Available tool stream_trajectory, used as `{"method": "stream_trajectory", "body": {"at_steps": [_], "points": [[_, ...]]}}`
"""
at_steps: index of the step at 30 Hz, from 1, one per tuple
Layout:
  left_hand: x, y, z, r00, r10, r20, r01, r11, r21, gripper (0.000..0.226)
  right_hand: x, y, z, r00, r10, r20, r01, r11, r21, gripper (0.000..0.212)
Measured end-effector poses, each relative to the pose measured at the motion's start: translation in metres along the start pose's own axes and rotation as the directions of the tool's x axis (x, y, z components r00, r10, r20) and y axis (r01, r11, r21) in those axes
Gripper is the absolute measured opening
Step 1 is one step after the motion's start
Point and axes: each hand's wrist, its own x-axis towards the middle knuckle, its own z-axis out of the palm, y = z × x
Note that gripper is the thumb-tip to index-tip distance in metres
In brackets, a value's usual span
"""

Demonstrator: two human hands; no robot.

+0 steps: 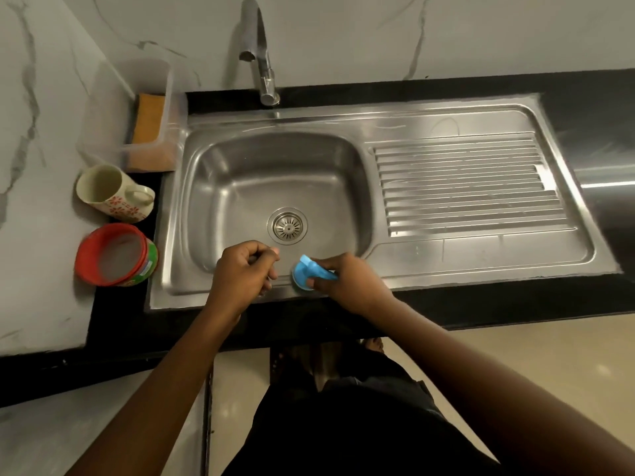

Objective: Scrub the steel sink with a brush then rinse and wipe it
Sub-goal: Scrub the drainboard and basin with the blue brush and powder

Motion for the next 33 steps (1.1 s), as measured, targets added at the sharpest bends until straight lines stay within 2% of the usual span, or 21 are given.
{"method": "stream_trajectory", "body": {"at_steps": [4, 8, 10, 14, 18, 20, 24, 26, 29, 31, 33], "points": [[0.003, 0.006, 0.012, 1.0, 0.0, 0.026, 0.0, 1.0, -0.003, 0.019, -0.024, 0.06, -0.055, 0.988, 0.117, -0.101, -0.119, 0.993, -0.012, 0.04], [0.005, 0.008, 0.024, 0.998, -0.01, 0.058, 0.011, 1.0, -0.003, 0.02, -0.049, 0.113, -0.114, 0.922, 0.263, -0.285, -0.284, 0.958, -0.037, 0.045], [0.005, 0.009, 0.03, 0.997, -0.009, 0.071, 0.009, 1.0, 0.0, 0.02, -0.053, 0.119, -0.12, 0.896, 0.281, -0.344, -0.311, 0.95, -0.034, 0.05], [0.007, 0.01, 0.038, 0.996, -0.013, 0.091, 0.013, 1.0, 0.004, 0.019, -0.031, 0.088, -0.08, 0.911, 0.255, -0.324, -0.253, 0.966, 0.051, 0.044], [0.008, 0.012, 0.043, 0.994, -0.008, 0.105, 0.005, 1.0, 0.025, 0.02, -0.017, 0.046, -0.027, 0.971, 0.116, -0.21, -0.121, 0.993, -0.011, 0.052], [0.008, 0.015, 0.045, 0.994, -0.003, 0.108, 0.0, 0.999, 0.032, 0.02, -0.024, 0.052, -0.027, 0.971, 0.099, -0.216, -0.11, 0.993, -0.038, 0.055], [0.008, 0.016, 0.045, 0.994, 0.003, 0.105, -0.006, 1.0, 0.026, 0.02, -0.047, 0.108, -0.079, 0.935, 0.2, -0.294, -0.241, 0.964, -0.111, 0.053], [0.008, 0.015, 0.045, 0.995, 0.005, 0.104, -0.008, 1.0, 0.027, 0.019, -0.058, 0.133, -0.112, 0.89, 0.27, -0.367, -0.318, 0.945, -0.077, 0.047], [0.006, 0.015, 0.046, 0.994, 0.009, 0.111, -0.013, 0.999, 0.034, 0.019, -0.058, 0.144, -0.126, 0.834, 0.308, -0.458, -0.352, 0.936, -0.011, 0.05], [0.006, 0.016, 0.048, 0.992, 0.007, 0.123, -0.012, 0.999, 0.045, 0.018, -0.049, 0.129, -0.11, 0.835, 0.321, -0.448, -0.334, 0.941, 0.052, 0.047], [0.006, 0.018, 0.052, 0.991, 0.008, 0.136, -0.016, 0.998, 0.053, 0.019, -0.036, 0.099, -0.079, 0.88, 0.283, -0.382, -0.26, 0.959, 0.111, 0.043]]}}
